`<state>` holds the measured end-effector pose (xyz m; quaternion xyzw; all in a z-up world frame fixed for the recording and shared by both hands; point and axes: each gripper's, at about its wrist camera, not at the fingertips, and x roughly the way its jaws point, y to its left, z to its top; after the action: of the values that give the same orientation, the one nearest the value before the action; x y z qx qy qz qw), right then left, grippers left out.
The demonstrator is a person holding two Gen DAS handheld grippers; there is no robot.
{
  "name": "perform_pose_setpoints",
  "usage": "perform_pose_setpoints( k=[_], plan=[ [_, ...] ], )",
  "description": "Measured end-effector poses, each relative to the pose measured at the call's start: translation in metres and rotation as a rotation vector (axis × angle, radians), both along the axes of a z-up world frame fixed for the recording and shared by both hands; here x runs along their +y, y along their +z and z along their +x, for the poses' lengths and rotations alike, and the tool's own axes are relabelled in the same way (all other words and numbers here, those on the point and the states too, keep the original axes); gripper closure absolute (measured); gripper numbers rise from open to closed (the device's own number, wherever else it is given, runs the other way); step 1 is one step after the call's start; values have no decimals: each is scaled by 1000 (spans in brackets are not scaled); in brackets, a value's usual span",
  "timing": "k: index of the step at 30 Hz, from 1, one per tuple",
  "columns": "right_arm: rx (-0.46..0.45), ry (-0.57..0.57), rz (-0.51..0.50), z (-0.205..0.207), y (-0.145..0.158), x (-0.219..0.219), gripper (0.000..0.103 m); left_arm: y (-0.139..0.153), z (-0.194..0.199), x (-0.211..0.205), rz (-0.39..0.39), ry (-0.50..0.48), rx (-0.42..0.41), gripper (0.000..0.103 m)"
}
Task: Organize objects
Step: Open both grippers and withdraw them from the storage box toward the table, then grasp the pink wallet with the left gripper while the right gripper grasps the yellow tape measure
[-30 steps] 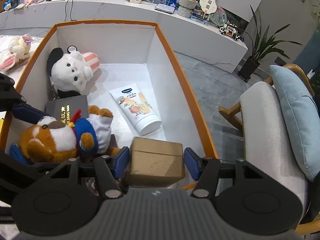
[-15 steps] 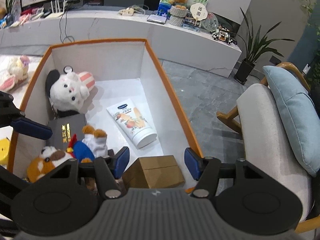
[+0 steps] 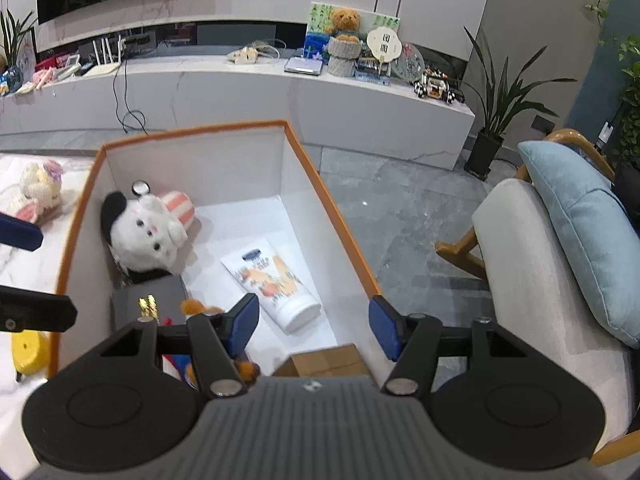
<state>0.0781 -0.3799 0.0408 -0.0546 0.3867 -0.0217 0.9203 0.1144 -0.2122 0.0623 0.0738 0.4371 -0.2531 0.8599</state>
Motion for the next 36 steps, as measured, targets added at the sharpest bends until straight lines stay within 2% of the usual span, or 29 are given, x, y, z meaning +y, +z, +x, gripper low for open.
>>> perform_pose_setpoints(
  k=[8, 19, 26, 36],
  plan=[
    [-46, 9, 22, 5, 17, 26, 40, 9, -14, 36, -2, 28, -34, 17],
    [-126, 87, 71, 12, 43, 90, 40, -5, -32, 102, 59, 93, -18, 16],
    [-123, 140, 52, 15, 42, 125, 40, -8, -38, 144, 59, 134, -15, 16],
    [-90, 191, 1, 23, 33, 158, 40, -30, -35, 187, 41, 169, 10, 16]
  ],
)
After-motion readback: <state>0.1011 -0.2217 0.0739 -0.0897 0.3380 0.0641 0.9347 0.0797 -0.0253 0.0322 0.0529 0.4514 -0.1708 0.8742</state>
